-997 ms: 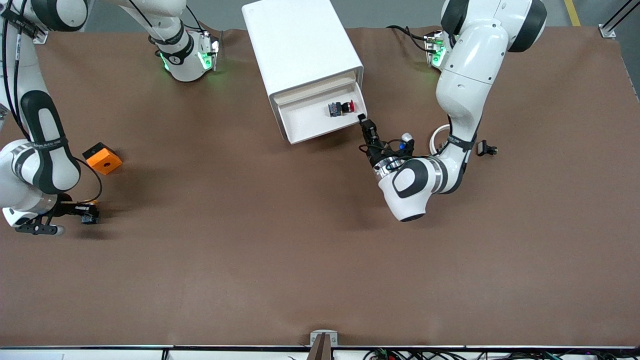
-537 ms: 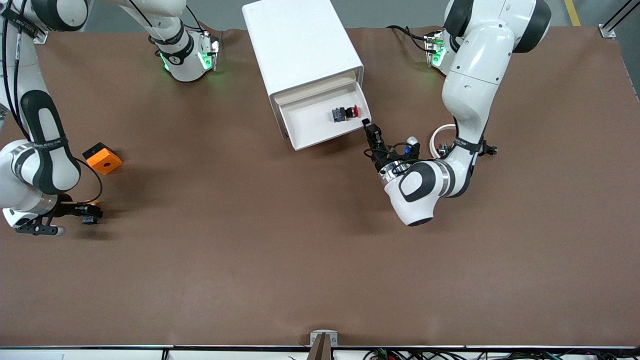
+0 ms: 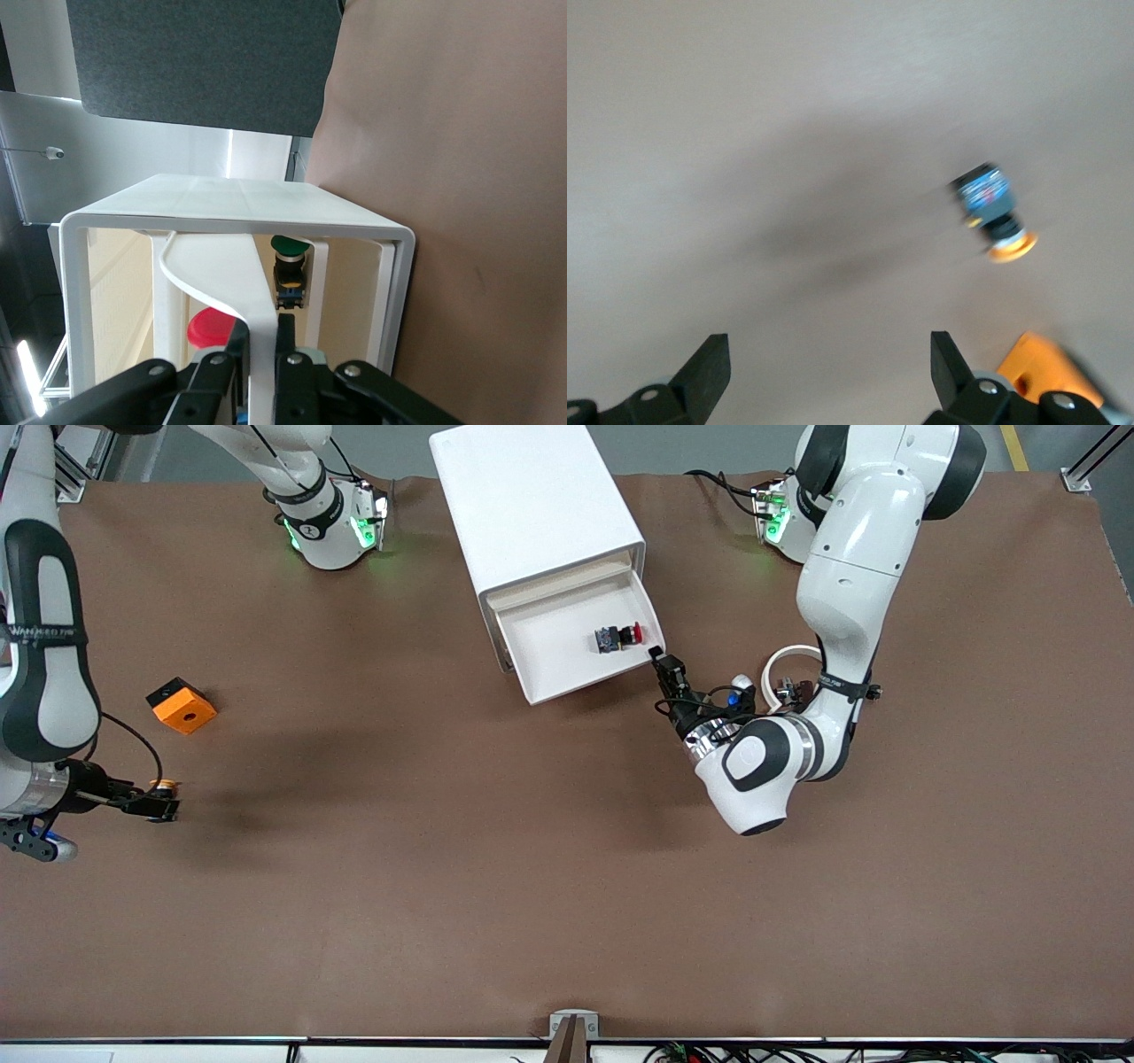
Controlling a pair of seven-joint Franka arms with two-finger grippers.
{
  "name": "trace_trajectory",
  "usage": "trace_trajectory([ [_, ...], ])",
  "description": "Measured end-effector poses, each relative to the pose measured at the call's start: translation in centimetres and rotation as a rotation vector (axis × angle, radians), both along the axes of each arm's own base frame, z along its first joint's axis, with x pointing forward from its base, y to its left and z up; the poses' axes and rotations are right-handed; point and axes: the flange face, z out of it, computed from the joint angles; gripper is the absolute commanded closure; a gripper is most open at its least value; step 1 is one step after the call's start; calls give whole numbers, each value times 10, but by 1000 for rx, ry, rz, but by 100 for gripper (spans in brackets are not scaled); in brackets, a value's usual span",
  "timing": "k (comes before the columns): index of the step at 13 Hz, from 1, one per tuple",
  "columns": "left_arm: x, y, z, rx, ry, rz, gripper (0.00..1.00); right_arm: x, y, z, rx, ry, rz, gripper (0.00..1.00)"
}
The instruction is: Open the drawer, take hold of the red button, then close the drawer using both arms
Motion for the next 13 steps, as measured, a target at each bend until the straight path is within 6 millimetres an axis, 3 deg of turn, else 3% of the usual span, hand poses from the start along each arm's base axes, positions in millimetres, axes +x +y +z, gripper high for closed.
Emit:
trace_trajectory([
  [4,13,10,5,1,-27,18,90,-3,130,50,-36,77,-142,0],
  [5,16,13,7,2,-35,23,88,-3,155,60,-44,83,-179,0],
  [7,18,15,8,2,-39,27,74,-2,189,85,-53,78,-204,0],
  [8,19,17,8,8,-44,24,57,-3,202,94,-56,86,-220,0],
  [10,22,18,8,12,-56,27,8,-8,235,108,-71,93,-260,0],
  [11,23,19,9,14,-61,29,0,-12,258,114,-85,101,-303,0],
  [13,25,20,10,13,-65,31,0,-23,308,124,-114,99,-420,0],
])
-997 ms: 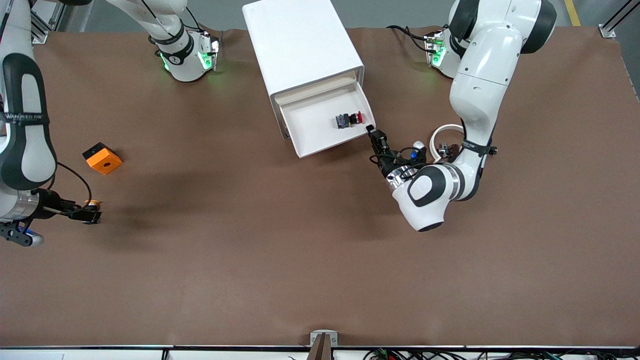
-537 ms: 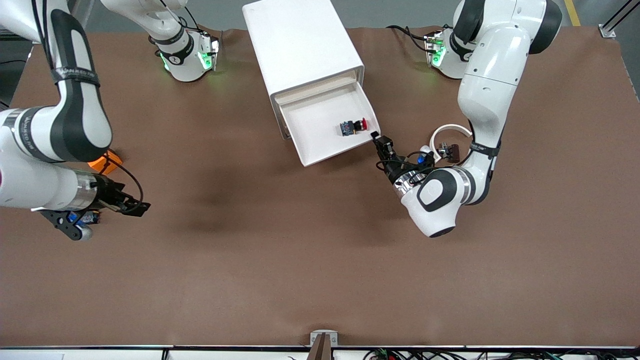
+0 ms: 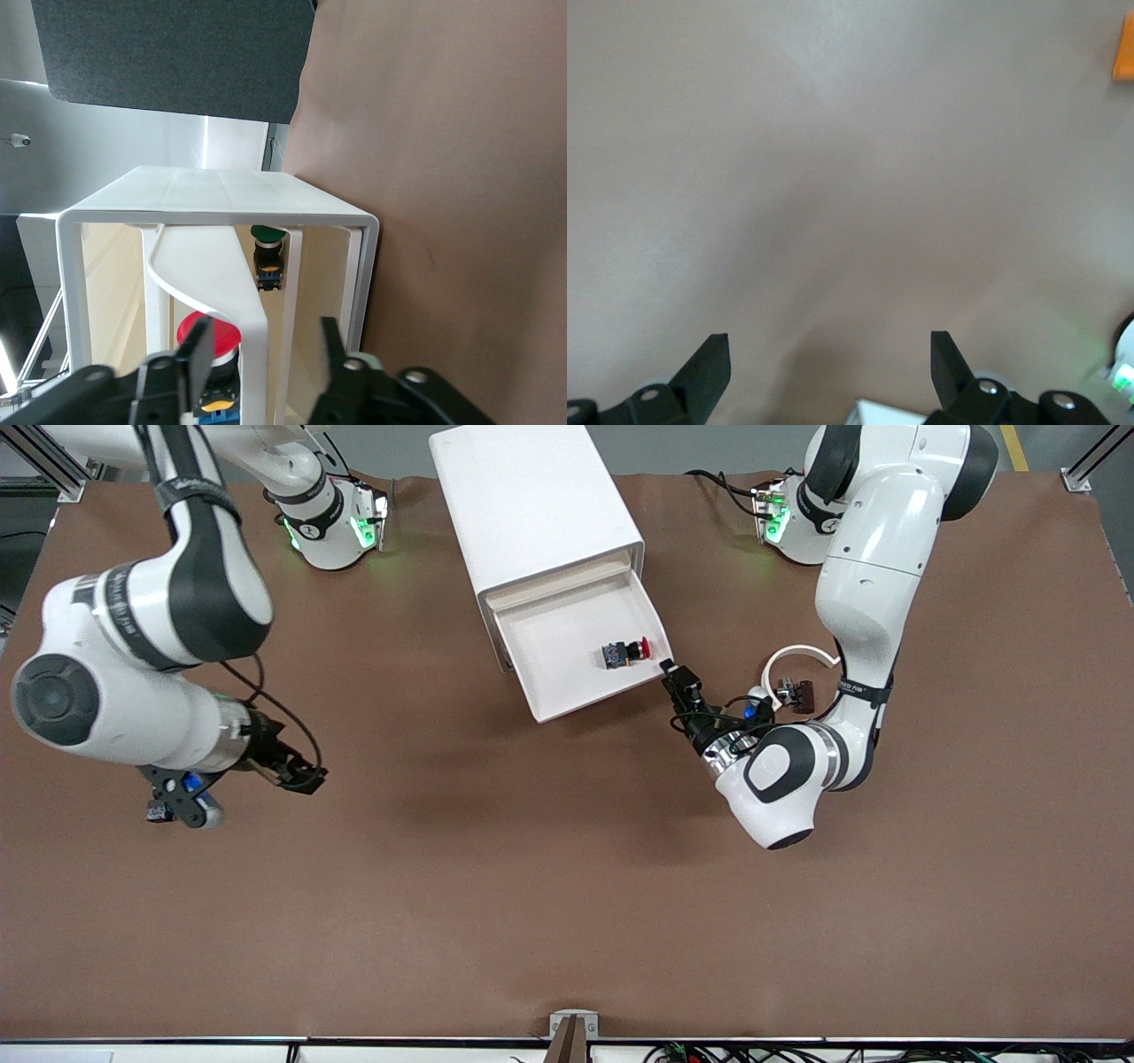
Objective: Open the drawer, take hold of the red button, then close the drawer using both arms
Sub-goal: 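Reach the right gripper into the open drawer above the red button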
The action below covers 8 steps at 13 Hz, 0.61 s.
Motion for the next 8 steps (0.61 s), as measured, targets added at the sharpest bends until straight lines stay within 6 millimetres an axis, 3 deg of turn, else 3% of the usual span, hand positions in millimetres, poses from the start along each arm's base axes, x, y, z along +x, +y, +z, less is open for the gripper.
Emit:
trace_trajectory([
  [2,1,0,1,-2,-3,0,0,-20,64,7,-30,-5,-82,0],
  [5,3,0,4,-5,-9,0,0,-68,163,10,-75,-9,-177,0],
  [8,9,5,10,-12,-21,10,0,-116,240,10,-85,-36,-234,0],
])
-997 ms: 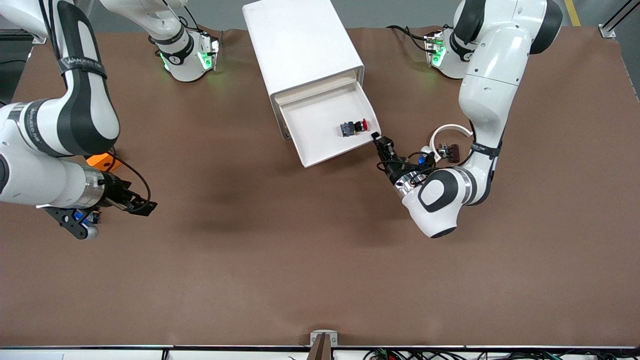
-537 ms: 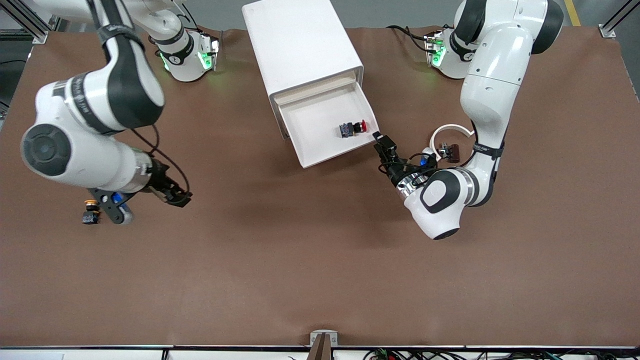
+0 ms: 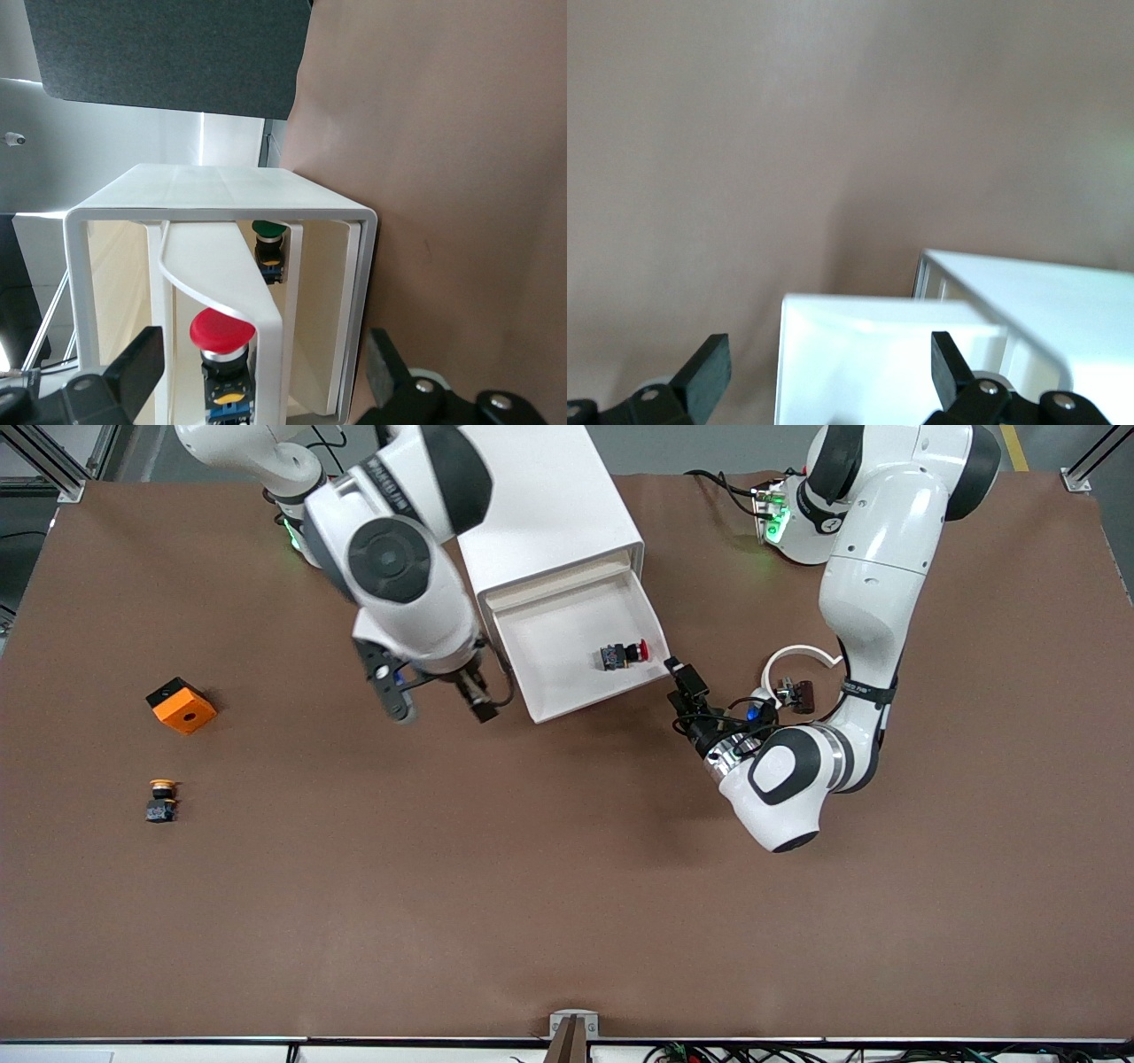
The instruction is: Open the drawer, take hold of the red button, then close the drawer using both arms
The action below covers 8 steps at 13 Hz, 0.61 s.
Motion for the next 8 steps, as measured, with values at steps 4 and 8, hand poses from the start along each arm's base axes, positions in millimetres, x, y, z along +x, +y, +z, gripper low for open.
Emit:
trace_trajectory([
  [4,15,14,40,-52,-69,12,0,-53,84,-12,34,-66,-90,0],
  [8,22,21,106,-173,-234,-50,0,-82,129,-64,0,-49,-112,0],
])
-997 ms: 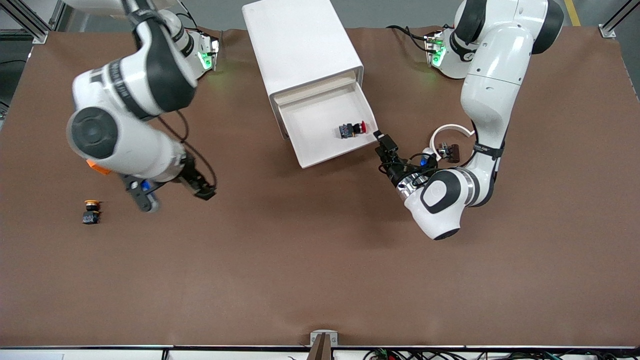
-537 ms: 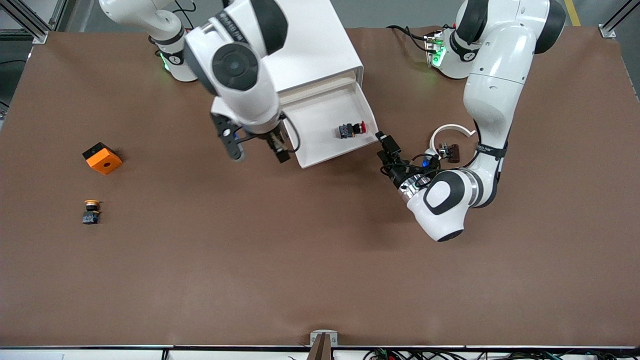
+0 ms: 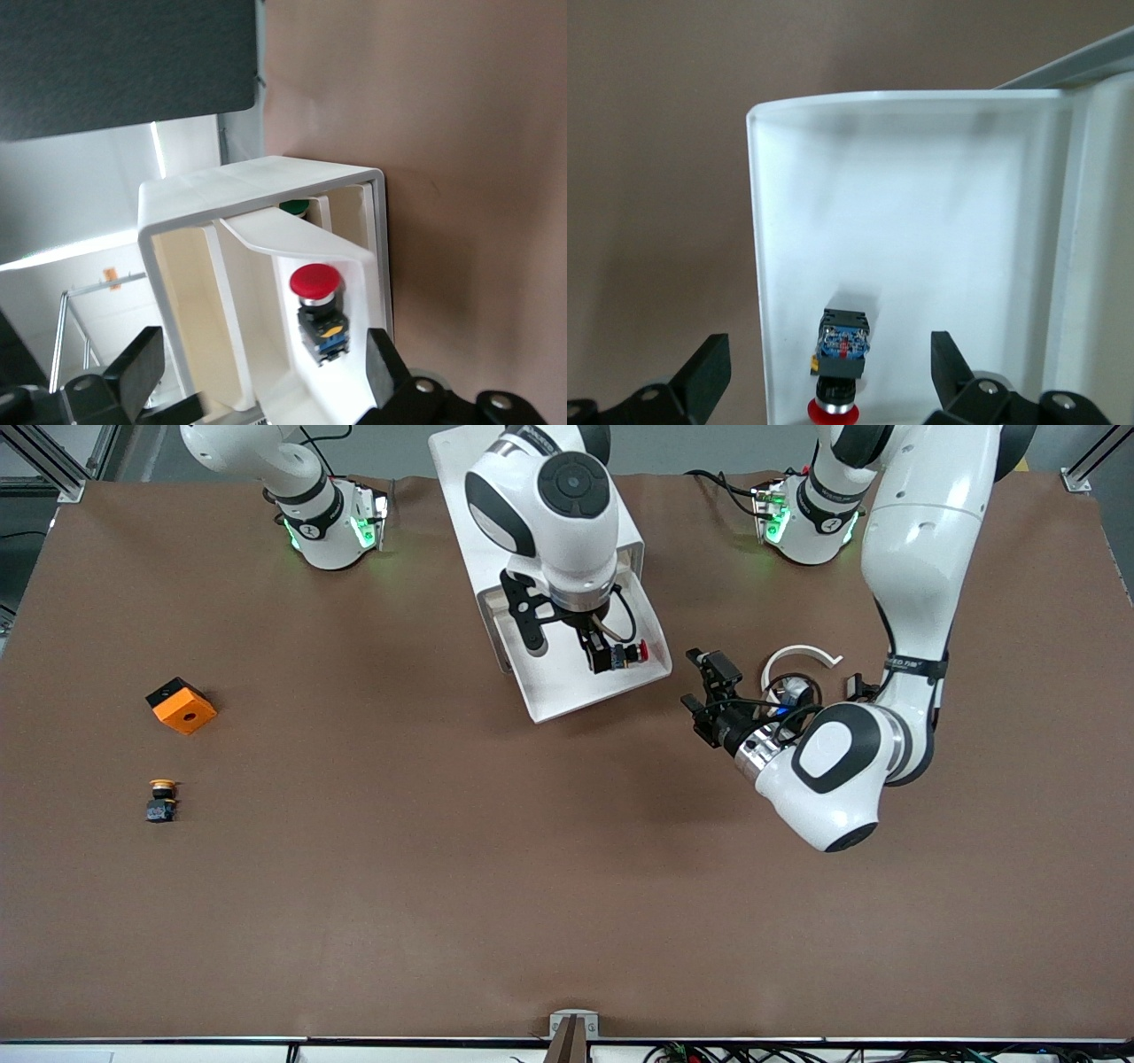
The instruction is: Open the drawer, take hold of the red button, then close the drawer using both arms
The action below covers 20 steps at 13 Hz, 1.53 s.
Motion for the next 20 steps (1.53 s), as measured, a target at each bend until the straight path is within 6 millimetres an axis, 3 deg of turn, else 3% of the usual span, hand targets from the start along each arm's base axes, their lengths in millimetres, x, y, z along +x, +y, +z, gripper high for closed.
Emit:
trace_trajectory([
  [3,0,10,27,-62,-138,-108,0,4,3,-28,-23,14,-4,0],
  [8,14,35,66,-92,-468,-321,0,-3,10,-29,-23,14,9,0],
  [11,25,47,95,-128,-682,-498,0,-11,25,-47,-9,-3,1,0],
  [14,27,44,125,-173,-856,-713,0,-21,38,-64,-11,-6,-13,0],
  [16,22,44,131,-218,-948,-872,0,-26,42,-67,-13,-6,-19,0],
  [19,8,49,125,-285,-1051,-1034,0,-33,47,-78,-27,3,-21,0],
  [20,7,51,126,-305,-1069,-1080,0,-36,50,-84,-33,6,-17,18],
])
